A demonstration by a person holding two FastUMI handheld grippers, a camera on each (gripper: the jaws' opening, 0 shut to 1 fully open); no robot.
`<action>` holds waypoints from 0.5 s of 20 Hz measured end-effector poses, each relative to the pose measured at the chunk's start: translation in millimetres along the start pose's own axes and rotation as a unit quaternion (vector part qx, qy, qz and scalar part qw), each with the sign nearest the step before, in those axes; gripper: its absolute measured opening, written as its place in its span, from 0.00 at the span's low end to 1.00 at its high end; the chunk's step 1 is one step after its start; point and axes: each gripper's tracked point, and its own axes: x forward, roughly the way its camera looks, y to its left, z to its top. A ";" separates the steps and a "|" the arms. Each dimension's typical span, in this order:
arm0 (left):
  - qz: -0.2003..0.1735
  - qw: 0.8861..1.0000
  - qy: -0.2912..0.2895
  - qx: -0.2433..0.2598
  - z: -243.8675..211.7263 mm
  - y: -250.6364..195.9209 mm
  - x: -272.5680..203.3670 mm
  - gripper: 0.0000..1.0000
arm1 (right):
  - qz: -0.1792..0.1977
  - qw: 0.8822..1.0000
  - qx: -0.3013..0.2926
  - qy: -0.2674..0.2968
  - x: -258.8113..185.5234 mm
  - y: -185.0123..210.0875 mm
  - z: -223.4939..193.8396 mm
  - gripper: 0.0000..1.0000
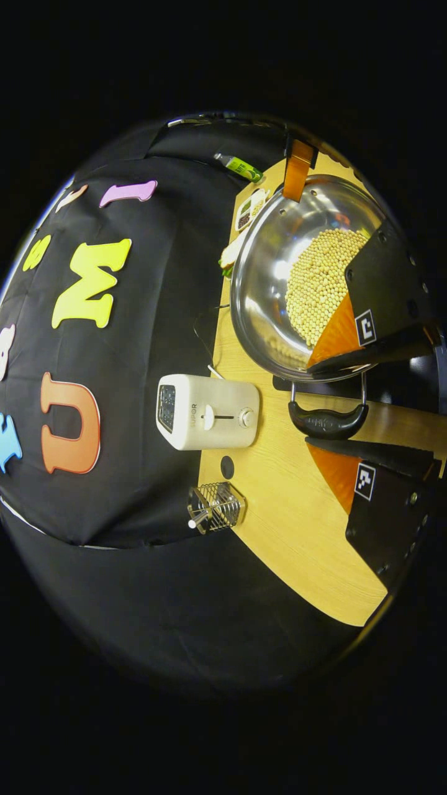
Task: First push the handle of the pot to place it horizontally, then grasp the pot with both hands and set it on the induction cooktop.
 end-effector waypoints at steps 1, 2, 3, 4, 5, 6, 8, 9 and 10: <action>-0.001 1.000 -0.003 0.002 0.9 0.2 -1.0 0.53 | 0.000 1.000 0.000 -0.001 0.3 0.3 -0.1 0.60; -0.001 1.000 -0.003 0.003 0.4 0.5 -0.4 0.54 | 0.001 1.000 0.000 -0.001 0.7 0.3 -0.6 0.61; 0.000 1.000 -0.005 0.000 0.3 0.5 -0.2 0.54 | 0.002 1.000 0.001 -0.002 0.0 0.7 -0.9 0.62; 0.002 1.000 -0.009 -0.007 1.9 0.5 1.2 0.55 | 0.002 1.000 0.004 -0.004 -0.5 0.4 -1.2 0.63; 0.004 1.000 -0.012 -0.014 3.2 0.7 1.5 0.58 | 0.002 1.000 0.008 -0.005 -1.6 0.2 -2.1 0.64; 0.004 1.000 -0.013 -0.013 3.1 0.7 0.8 0.59 | 0.000 1.000 0.009 -0.005 -3.2 0.0 -4.0 0.65; 0.005 1.000 -0.021 -0.006 5.0 1.4 -3.5 0.60 | -0.003 1.000 -0.001 -0.009 -7.0 -0.6 -4.7 0.70; 0.008 0.999 -0.032 -0.005 10.8 2.3 -6.1 0.61 | -0.003 1.000 -0.008 -0.010 -9.8 -0.6 -5.5 0.71; 0.012 0.999 -0.048 -0.007 18.4 3.4 -8.6 0.61 | -0.002 1.000 -0.013 -0.014 -13.2 0.0 -4.8 0.75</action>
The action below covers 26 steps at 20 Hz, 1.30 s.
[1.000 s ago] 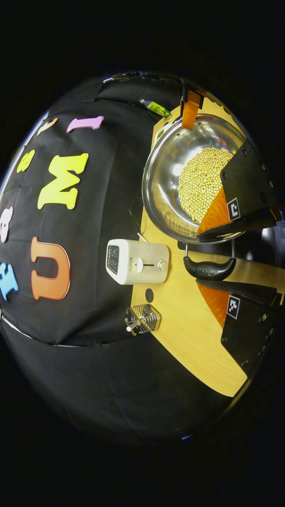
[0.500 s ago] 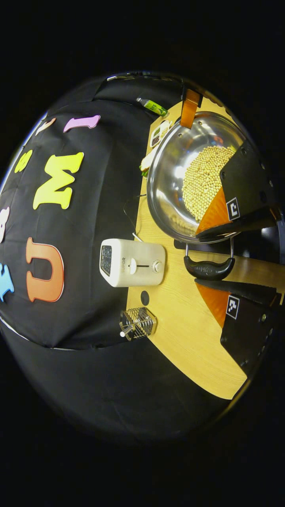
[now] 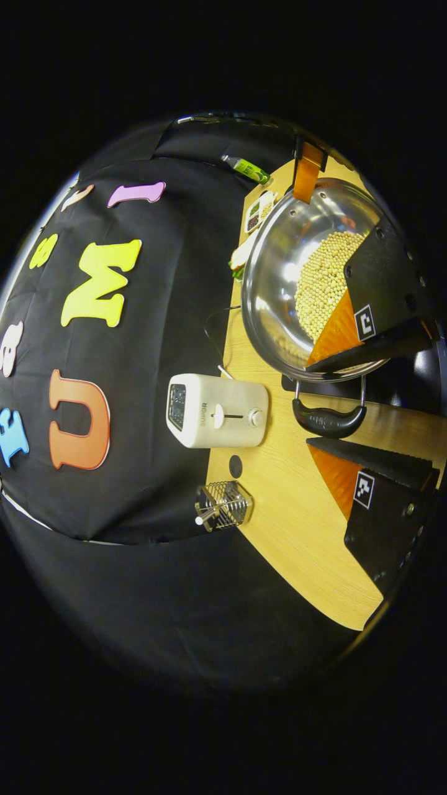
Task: First push the handle of the pot to place it horizontally, then grasp the pot with both hands and set it on the induction cooktop.
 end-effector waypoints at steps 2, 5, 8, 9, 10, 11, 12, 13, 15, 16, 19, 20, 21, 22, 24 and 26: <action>-0.005 1.000 -0.028 -0.001 11.9 -3.5 -6.9 0.72 | 0.003 1.000 -0.007 -0.019 -7.8 0.5 7.2 0.74; -0.011 0.999 -0.046 0.000 20.2 -7.1 -21.6 0.93 | -0.010 0.999 -0.018 -0.041 -19.7 -8.7 16.2 0.79; -0.016 0.998 -0.060 0.007 26.8 -13.9 -39.4 0.96 | 0.003 0.998 -0.019 -0.060 -40.2 -7.3 23.2 0.89; -0.014 0.998 -0.067 0.010 30.6 -15.4 -47.6 0.96 | 0.006 0.997 -0.020 -0.068 -48.9 -7.6 25.7 0.89; -0.014 0.997 -0.078 0.014 35.1 -18.2 -54.9 0.96 | 0.007 0.997 -0.027 -0.077 -58.8 -8.1 29.2 0.89; -0.012 0.996 -0.088 0.017 39.3 -21.3 -63.3 0.96 | 0.010 0.996 -0.035 -0.087 -69.9 -7.2 33.0 0.90; -0.011 0.995 -0.100 0.019 43.9 -24.6 -73.3 0.95 | 0.012 0.994 -0.045 -0.100 -82.9 -7.4 37.5 0.91; -0.014 0.994 -0.110 0.019 48.8 -30.5 -84.3 0.96 | 0.008 0.992 -0.055 -0.113 -98.2 -9.4 41.5 0.90; -0.033 0.990 -0.135 0.017 60.3 -49.1 -104.8 0.95 | -0.010 0.989 -0.065 -0.135 -128.5 -17.2 46.7 0.92; -0.047 0.988 -0.145 0.016 65.5 -61.5 -115.7 0.95 | -0.022 0.985 -0.068 -0.154 -145.9 -20.0 52.5 0.92; -0.051 0.986 -0.155 0.023 68.3 -77.6 -141.9 0.95 | -0.033 0.978 -0.077 -0.191 -195.4 -17.3 58.3 0.96; -0.052 0.985 -0.161 0.026 71.1 -84.9 -152.2 0.95 | -0.031 0.977 -0.079 -0.197 -209.0 -15.4 58.1 0.96; -0.052 0.984 -0.166 0.030 74.2 -90.2 -164.1 0.95 | -0.029 0.975 -0.081 -0.205 -223.9 -16.3 59.5 0.96; -0.051 0.983 -0.173 0.033 75.7 -93.9 -178.8 0.95 | -0.034 0.972 -0.081 -0.216 -239.6 -19.7 63.5 0.96; -0.054 0.979 -0.192 0.036 83.1 -104.7 -202.3 0.95 | -0.047 0.968 -0.077 -0.236 -266.9 -30.3 70.0 0.96; -0.056 0.976 -0.205 0.039 88.5 -115.5 -225.9 0.95 | -0.049 0.962 -0.075 -0.257 -295.4 -35.4 75.8 0.96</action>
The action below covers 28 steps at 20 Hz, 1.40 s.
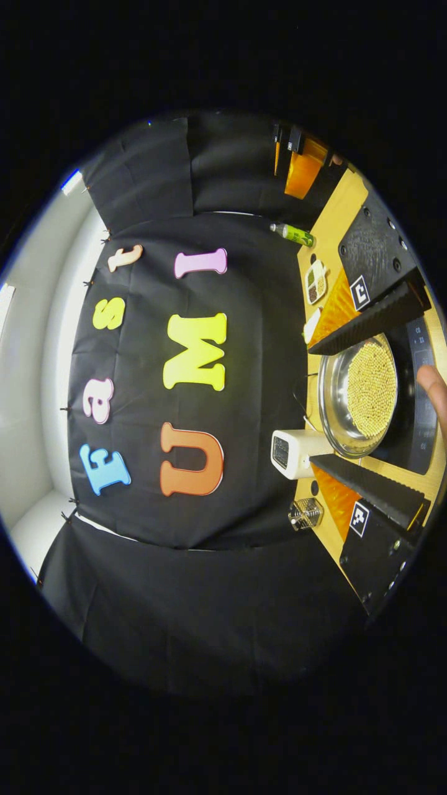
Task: First push the handle of the pot to place it horizontally, then grasp the pot with both hands and set it on the induction cooktop.
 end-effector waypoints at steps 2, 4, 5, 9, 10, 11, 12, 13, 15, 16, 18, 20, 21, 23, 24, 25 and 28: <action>-0.001 1.000 -0.014 -0.003 13.2 -11.0 -14.8 0.95 | -0.009 1.000 -0.004 -0.016 -16.4 -14.3 10.3 0.96; -0.001 1.000 -0.027 -0.011 23.3 -22.0 -32.1 0.95 | -0.014 0.999 -0.001 -0.041 -37.3 -26.2 23.7 0.96; 0.003 0.999 -0.032 -0.012 24.0 -25.5 -41.9 0.95 | -0.013 0.999 0.000 -0.049 -46.1 -28.8 27.8 0.96; 0.004 0.999 -0.043 -0.009 21.2 -47.2 -69.8 0.95 | -0.036 0.996 0.002 -0.080 -83.7 -57.2 33.7 0.96; 0.001 0.999 -0.043 -0.005 21.3 -52.8 -75.5 0.95 | -0.043 0.995 0.011 -0.087 -93.1 -63.1 36.0 0.95; -0.002 0.999 -0.045 0.000 21.7 -58.0 -80.5 0.95 | -0.046 0.995 0.019 -0.089 -101.9 -66.4 36.9 0.95; -0.002 0.999 -0.047 0.005 23.1 -60.4 -84.2 0.95 | -0.048 0.994 0.029 -0.090 -109.8 -70.2 38.9 0.96; -0.002 0.999 -0.051 0.008 25.8 -62.1 -88.2 0.95 | -0.051 0.994 0.037 -0.093 -116.9 -76.6 42.7 0.99; 0.001 0.998 -0.057 0.007 31.8 -63.6 -96.4 0.95 | -0.053 0.993 0.040 -0.101 -125.8 -82.7 50.6 0.96; 0.002 0.998 -0.058 0.006 35.1 -62.9 -99.8 0.95 | -0.054 0.993 0.035 -0.103 -129.4 -84.7 53.7 0.96; 0.006 0.998 -0.060 0.003 42.8 -62.1 -109.3 0.95 | -0.069 0.992 0.021 -0.106 -135.3 -93.0 58.2 0.96; 0.016 0.998 -0.066 -0.001 50.5 -55.5 -120.2 0.95 | -0.076 0.992 0.009 -0.097 -139.6 -92.7 54.8 0.95; 0.019 0.997 -0.073 -0.006 56.1 -53.2 -125.2 0.95 | -0.073 0.993 0.013 -0.097 -142.1 -88.1 55.2 0.96; 0.014 0.996 -0.082 -0.015 64.8 -55.3 -133.7 0.95 | -0.059 0.994 0.014 -0.090 -142.2 -80.1 53.9 0.99; 0.014 0.996 -0.081 -0.018 66.0 -53.4 -137.0 0.95 | -0.055 0.995 0.009 -0.083 -142.8 -78.0 51.7 0.96; 0.014 0.997 -0.080 -0.018 67.7 -53.1 -140.2 0.95 | -0.053 0.995 0.007 -0.078 -142.9 -75.2 52.3 0.96; 0.011 0.997 -0.082 0.002 73.2 -56.2 -146.0 0.95 | -0.064 0.996 0.002 -0.067 -146.6 -73.1 55.8 0.96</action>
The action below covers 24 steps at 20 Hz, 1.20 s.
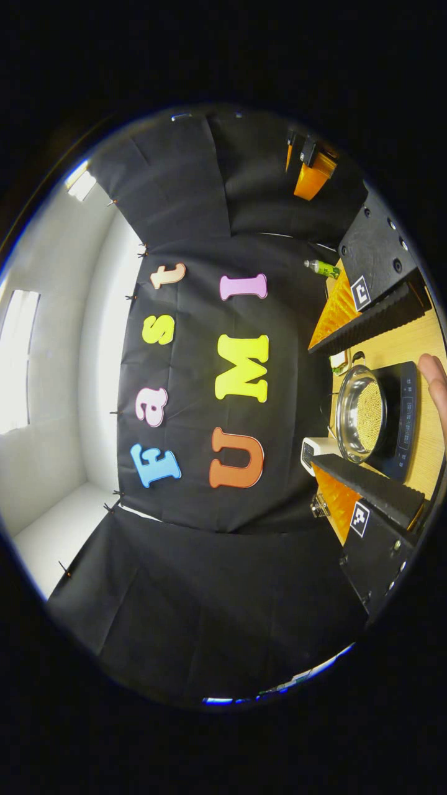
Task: First push the handle of the pot to place it horizontally, then grasp the pot with both hands and set it on the induction cooktop.
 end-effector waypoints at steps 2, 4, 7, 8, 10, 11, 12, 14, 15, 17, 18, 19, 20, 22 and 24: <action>-0.002 1.000 0.001 0.014 0.6 -3.3 -1.9 0.95 | -0.004 1.000 -0.010 -0.004 -4.3 2.9 6.2 1.00; -0.004 1.000 0.004 0.025 -0.7 -6.9 -2.9 0.95 | -0.009 1.000 -0.015 -0.007 -8.4 2.7 10.2 1.00; -0.006 1.000 0.004 0.028 -0.4 -11.0 -3.0 0.95 | 0.000 1.000 -0.007 -0.013 -14.9 8.6 17.0 0.96; -0.008 1.000 0.004 0.026 -1.6 -12.2 -3.6 0.95 | 0.002 1.000 -0.007 -0.014 -17.0 9.1 18.1 0.96; -0.009 1.000 0.007 0.024 -3.8 -13.0 -2.7 0.95 | 0.001 1.000 -0.010 -0.018 -20.0 6.6 20.3 0.96; -0.008 1.000 0.009 0.026 -5.2 -11.7 -2.4 0.95 | 0.001 1.000 -0.008 -0.019 -20.5 7.7 20.0 0.96; -0.006 1.000 0.010 0.028 -6.6 -10.1 -1.6 0.95 | 0.002 1.000 -0.007 -0.018 -20.9 8.4 18.8 0.96; -0.005 0.999 0.007 0.031 -6.7 -12.6 -1.5 0.95 | 0.006 1.000 -0.003 -0.017 -21.9 10.2 18.4 0.96; -0.008 0.999 0.008 0.031 -7.2 -14.7 -1.1 0.95 | 0.007 1.000 -0.002 -0.016 -21.7 9.5 17.6 1.00; -0.014 0.999 0.008 0.031 -8.6 -17.8 -1.6 0.95 | 0.007 1.000 -0.003 -0.016 -22.4 8.1 17.9 0.96; -0.015 0.999 0.008 0.031 -8.6 -18.1 -2.0 0.95 | 0.006 1.000 -0.004 -0.018 -22.5 6.6 18.7 1.00; -0.016 0.999 0.007 0.032 -8.2 -18.9 -2.6 0.95 | 0.004 1.000 -0.005 -0.019 -23.3 6.0 18.5 1.00; -0.016 0.999 0.006 0.033 -7.5 -19.3 -3.2 0.95 | 0.004 1.000 -0.005 -0.018 -24.0 5.8 17.9 1.00; -0.017 0.999 0.004 0.033 -7.0 -20.8 -5.7 0.95 | 0.005 1.000 -0.003 -0.016 -23.6 5.4 15.9 1.00; -0.019 0.999 0.003 0.033 -6.0 -22.7 -4.9 0.95 | 0.002 1.000 -0.001 -0.014 -22.7 2.7 13.5 1.00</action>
